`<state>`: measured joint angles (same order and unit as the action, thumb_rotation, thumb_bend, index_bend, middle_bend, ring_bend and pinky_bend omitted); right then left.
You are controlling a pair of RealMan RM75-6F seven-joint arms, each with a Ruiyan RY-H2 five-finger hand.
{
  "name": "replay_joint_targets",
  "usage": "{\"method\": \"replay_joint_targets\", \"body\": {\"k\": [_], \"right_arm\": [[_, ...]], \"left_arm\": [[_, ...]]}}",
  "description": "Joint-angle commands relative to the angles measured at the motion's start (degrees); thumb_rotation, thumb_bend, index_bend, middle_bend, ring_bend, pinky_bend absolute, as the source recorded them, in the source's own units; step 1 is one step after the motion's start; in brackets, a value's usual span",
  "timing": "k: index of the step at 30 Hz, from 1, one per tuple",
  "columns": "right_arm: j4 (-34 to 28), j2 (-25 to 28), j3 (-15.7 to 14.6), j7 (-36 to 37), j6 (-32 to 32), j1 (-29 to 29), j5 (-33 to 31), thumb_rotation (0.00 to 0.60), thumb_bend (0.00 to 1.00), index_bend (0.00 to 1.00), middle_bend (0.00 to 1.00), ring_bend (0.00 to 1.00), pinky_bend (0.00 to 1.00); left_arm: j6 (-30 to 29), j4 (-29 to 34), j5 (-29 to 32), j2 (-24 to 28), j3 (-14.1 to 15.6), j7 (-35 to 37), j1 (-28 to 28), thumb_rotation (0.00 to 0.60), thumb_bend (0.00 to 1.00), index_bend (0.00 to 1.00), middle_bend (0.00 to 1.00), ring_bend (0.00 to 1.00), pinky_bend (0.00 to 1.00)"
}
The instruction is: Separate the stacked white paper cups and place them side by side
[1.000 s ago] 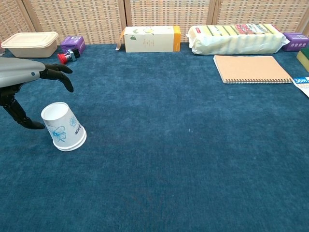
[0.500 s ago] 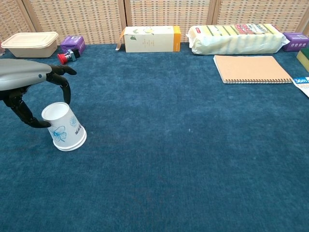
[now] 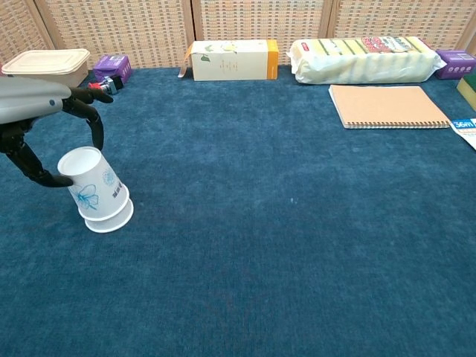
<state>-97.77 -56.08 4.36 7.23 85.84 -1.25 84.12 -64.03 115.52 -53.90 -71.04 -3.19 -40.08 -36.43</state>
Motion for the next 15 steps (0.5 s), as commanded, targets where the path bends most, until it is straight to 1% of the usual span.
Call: {"method": "replay_joint_targets", "body": {"k": [1, 7, 10, 15], "right_arm": [[-0.06, 0.0, -0.02, -0.1, 0.01, 0.01, 0.01, 0.6, 0.18, 0.02, 0.0, 0.0, 0.0], [-0.32, 0.08, -0.02, -0.08, 0.01, 0.0, 0.02, 0.6, 0.18, 0.02, 0.0, 0.0, 0.0], [-0.24, 0.05, -0.04, -0.07, 0.01, 0.03, -0.01, 0.6, 0.18, 0.02, 0.0, 0.0, 0.0], [-0.59, 0.06, -0.02, -0.34, -0.13, -0.08, 0.0, 0.6, 0.18, 0.02, 0.0, 0.0, 0.0]], "left_arm": [[-0.89, 1.8, -1.47, 1.7, -0.06, 1.2, 0.44, 0.6, 0.22, 0.4, 0.0, 0.0, 0.09], [-2.79, 6.0, -6.22, 6.85, 0.11, 4.99, 2.21, 0.6, 0.22, 0.4, 0.0, 0.0, 0.09], [-3.7, 7.08, -9.09, 10.02, 0.27, 6.65, 3.15, 0.6, 0.22, 0.4, 0.0, 0.0, 0.09], [-4.46, 7.94, -11.71, 14.62, 0.09, 11.15, 4.77, 0.6, 0.22, 0.4, 0.0, 0.0, 0.09]]}}
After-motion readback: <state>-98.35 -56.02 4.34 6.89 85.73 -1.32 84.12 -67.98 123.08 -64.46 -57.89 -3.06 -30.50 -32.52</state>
